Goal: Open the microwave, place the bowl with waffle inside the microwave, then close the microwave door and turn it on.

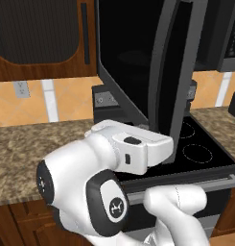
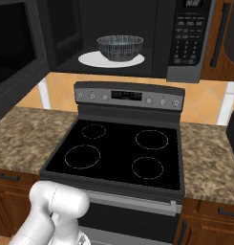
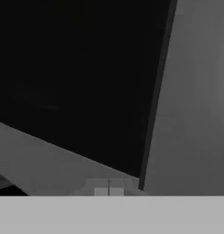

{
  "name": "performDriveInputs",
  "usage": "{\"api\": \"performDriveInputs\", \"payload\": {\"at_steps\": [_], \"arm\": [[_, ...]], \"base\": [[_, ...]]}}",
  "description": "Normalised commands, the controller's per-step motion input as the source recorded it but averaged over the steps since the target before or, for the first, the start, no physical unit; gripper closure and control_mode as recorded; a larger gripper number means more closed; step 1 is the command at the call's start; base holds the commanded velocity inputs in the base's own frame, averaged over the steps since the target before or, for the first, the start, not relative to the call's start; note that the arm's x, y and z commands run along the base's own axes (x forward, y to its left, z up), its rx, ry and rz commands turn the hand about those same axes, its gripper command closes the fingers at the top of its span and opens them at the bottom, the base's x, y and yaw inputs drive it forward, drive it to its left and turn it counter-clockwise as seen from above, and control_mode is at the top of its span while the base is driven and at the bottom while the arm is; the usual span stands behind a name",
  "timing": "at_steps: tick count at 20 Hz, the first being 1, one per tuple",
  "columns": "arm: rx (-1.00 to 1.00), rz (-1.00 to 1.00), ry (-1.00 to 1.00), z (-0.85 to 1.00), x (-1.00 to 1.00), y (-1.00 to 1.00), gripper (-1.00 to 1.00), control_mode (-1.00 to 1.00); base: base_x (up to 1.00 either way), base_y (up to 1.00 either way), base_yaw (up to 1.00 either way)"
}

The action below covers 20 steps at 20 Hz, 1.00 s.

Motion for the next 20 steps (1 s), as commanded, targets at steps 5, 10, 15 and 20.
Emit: {"api": "performDriveInputs", "payload": {"at_steps": [5, 10, 15, 20], "arm": [[0.00, -0.08, -0.07, 0.20, -0.23, -0.99, 1.00, -1.00], [0.00, -0.03, -0.12, 0.20, 0.00, -0.76, 1.00, -1.00], [0.03, 0.00, -0.11, 0.49, 0.22, -0.71, 1.00, -1.00], [0.12, 0.01, -0.05, 0.70, 0.47, -0.43, 1.00, -1.00]], "base": [[0.00, 0.00, 0.00], [0.00, 0.00, 0.00], [0.00, 0.00, 0.00], [0.00, 0.00, 0.00]]}}
